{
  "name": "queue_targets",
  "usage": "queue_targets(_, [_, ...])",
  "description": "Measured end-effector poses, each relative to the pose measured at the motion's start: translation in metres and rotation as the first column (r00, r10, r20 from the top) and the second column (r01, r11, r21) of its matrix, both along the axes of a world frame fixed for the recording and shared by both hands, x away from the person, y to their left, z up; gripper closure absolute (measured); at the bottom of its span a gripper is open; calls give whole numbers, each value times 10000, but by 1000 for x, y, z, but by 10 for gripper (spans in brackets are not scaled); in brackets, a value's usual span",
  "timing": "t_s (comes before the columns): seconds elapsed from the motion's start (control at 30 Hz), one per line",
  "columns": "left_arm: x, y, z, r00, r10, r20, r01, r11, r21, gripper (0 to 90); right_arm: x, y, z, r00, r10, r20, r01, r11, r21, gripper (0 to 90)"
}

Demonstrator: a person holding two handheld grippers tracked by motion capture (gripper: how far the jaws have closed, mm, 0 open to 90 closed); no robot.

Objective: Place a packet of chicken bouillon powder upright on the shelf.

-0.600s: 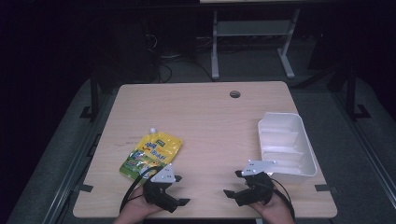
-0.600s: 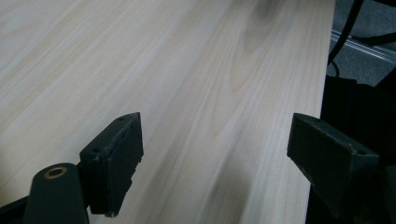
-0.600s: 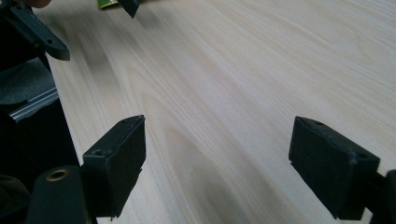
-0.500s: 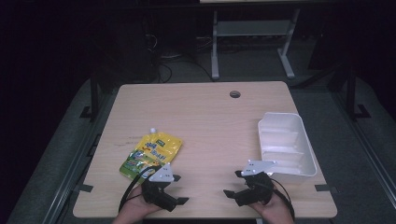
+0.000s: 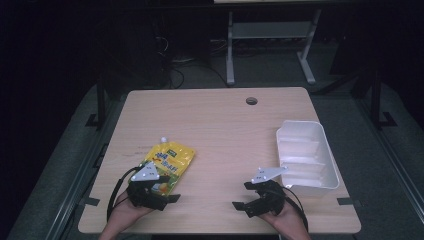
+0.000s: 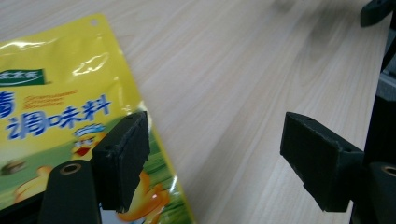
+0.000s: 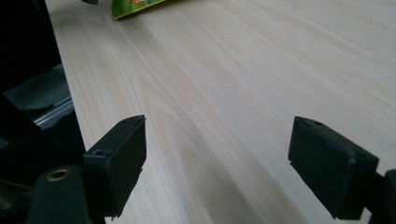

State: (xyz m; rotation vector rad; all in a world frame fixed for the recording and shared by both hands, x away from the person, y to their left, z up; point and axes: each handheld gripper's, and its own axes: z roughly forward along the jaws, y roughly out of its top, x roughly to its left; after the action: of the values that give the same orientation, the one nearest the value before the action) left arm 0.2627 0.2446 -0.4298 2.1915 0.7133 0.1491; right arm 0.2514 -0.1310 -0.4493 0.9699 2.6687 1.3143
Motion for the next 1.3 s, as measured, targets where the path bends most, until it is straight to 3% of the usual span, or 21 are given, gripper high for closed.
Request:
queue_targets(0.23, [5, 15, -1, 9989, 473, -11, -473, 9988, 102, 226, 13, 18, 3, 9997, 206, -136, -209, 9996, -189, 190])
queue_targets(0.27, [6, 18, -1, 9984, 560, -55, -560, 9984, 46, 223, 19, 23, 4, 9995, 206, -219, -215, 9988, -449, 188])
queue_targets(0.47, [11, 28, -3, 9952, 965, -140, -964, 9953, 54, 197, 35, 33, 7, 9989, 132, -441, -138, 9998, -144, 191])
queue_targets(0.53, [12, 33, -2, 9931, 1159, -154, -1160, 9932, -114, 193, 45, 40, 9, 9988, 148, -458, -149, 9999, -22, 193])
queue_targets(0.87, [17, 50, -2, 9840, 1784, -7, -1784, 9839, 59, 195, 78, 71, 23, 9983, 331, -487, -349, 9987, -373, 199])
queue_targets(1.0, [20, 56, -3, 9806, 1960, 5, -1960, 9805, 169, 256, 99, 89, 28, 9977, 368, -563, -399, 9977, -552, 205])
queue_targets(1.3, [25, 68, -6, 9721, 2331, -263, -2325, 9722, 266, 339, 127, 123, 33, 9958, 608, -679, -675, 9926, -1008, 221])
